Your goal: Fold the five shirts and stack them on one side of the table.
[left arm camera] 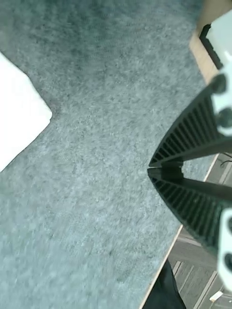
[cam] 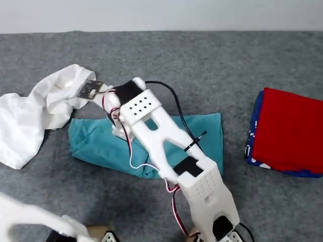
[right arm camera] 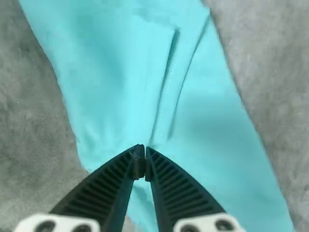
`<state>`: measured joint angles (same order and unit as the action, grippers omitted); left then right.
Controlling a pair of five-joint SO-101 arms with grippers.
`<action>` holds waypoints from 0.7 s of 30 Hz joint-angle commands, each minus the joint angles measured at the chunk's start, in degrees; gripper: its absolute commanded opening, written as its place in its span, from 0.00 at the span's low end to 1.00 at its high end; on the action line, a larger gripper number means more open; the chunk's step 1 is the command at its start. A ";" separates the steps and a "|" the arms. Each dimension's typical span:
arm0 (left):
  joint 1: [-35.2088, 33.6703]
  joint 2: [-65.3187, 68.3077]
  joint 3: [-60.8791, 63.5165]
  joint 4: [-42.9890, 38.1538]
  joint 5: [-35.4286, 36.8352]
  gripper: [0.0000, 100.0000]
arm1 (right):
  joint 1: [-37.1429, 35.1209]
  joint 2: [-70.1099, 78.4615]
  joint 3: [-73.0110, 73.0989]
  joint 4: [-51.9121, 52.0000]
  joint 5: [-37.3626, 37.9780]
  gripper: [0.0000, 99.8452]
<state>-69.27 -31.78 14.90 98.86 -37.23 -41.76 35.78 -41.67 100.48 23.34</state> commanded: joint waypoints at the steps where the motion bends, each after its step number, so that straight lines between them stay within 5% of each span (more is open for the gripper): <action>1: 0.35 -6.33 0.04 1.67 0.79 0.01 | 5.58 -5.32 -2.29 2.59 -5.10 0.01; 13: 15.30 -26.02 16.92 1.58 0.79 0.01 | 23.25 -14.55 12.40 1.54 -9.23 0.01; 21: 22.51 -26.02 20.88 0.18 6.77 0.01 | 33.36 -6.46 12.48 -12.35 -8.70 0.01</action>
<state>-49.14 -57.10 35.56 99.30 -32.92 -11.69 27.25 -28.84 92.57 14.81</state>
